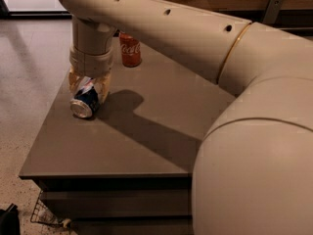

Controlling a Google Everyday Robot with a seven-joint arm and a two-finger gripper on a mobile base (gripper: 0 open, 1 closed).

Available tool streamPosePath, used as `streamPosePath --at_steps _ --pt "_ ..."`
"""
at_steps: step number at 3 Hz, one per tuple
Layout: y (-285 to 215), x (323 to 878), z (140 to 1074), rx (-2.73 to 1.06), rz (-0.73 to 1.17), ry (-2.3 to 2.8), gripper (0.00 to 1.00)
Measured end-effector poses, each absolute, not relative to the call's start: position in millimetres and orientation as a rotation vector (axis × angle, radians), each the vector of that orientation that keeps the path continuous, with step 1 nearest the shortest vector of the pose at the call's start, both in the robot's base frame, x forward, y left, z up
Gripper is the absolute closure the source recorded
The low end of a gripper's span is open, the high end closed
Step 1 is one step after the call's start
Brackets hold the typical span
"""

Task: Place pepsi can upright

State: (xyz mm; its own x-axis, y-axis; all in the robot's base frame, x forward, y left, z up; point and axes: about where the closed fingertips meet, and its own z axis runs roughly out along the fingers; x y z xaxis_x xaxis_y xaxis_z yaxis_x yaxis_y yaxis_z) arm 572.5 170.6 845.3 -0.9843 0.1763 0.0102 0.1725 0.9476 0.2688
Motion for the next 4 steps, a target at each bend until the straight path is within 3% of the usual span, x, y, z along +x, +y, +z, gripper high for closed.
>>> streamPosePath --at_steps 1,4 --pt "171.1 572.3 844.4 0.266 0.423 3.088 1.0" --pt "148.2 568.4 864.1 0.26 0.47 3.004 1.0"
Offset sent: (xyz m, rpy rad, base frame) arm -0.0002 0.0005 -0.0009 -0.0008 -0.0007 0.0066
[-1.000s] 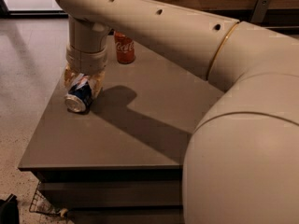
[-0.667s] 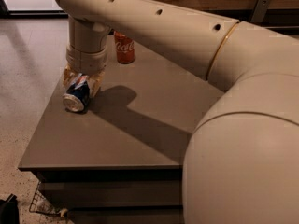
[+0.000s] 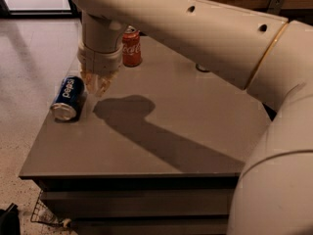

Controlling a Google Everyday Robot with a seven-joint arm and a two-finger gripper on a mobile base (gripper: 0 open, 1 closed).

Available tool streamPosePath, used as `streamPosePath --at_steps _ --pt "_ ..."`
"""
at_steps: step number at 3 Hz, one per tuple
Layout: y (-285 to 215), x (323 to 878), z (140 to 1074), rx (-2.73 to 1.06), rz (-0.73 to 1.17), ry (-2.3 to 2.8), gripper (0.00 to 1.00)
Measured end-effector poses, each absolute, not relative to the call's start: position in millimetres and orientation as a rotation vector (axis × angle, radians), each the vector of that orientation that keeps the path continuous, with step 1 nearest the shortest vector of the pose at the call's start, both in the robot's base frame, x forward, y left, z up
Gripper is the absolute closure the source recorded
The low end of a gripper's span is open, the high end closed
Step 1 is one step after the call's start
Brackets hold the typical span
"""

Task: Place pepsi can upright

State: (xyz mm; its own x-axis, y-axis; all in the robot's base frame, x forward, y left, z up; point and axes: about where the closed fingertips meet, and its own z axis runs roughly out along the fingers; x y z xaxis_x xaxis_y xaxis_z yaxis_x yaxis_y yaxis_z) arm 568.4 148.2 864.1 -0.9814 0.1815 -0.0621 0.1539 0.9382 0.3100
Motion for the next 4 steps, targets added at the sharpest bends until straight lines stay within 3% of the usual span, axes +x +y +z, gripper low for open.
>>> streamPosePath --at_steps 1,4 --pt "120.9 567.0 886.0 0.255 0.491 2.897 0.97" --pt "126.6 565.0 884.3 0.219 0.485 2.91 0.27"
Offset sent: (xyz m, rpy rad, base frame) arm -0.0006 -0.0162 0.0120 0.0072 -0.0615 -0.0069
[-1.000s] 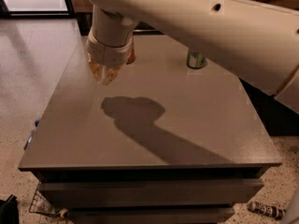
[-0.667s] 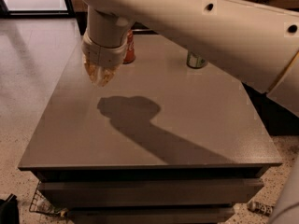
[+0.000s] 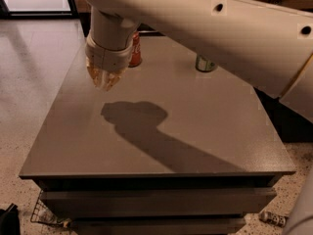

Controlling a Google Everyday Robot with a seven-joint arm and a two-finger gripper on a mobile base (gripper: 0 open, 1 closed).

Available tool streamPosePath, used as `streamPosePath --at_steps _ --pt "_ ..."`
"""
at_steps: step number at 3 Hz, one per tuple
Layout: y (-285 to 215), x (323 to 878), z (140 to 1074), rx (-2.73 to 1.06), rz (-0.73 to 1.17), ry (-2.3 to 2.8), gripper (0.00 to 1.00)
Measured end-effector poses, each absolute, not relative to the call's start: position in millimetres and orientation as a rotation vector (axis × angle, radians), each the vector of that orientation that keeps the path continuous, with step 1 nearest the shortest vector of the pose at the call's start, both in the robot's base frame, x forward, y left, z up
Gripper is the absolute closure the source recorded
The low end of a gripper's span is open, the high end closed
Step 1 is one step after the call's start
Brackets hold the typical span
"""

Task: Place pepsi can upright

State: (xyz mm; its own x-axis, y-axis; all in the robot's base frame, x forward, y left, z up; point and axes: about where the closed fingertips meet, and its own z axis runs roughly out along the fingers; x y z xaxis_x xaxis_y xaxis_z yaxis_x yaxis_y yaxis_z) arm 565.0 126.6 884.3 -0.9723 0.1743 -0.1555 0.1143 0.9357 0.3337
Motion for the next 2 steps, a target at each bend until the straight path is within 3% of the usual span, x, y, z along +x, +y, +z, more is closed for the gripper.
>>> streamPosePath --at_steps 1,2 --pt "126.7 564.4 884.5 0.209 0.484 2.909 0.04" --pt "126.8 564.0 884.6 0.204 0.483 2.909 0.0"
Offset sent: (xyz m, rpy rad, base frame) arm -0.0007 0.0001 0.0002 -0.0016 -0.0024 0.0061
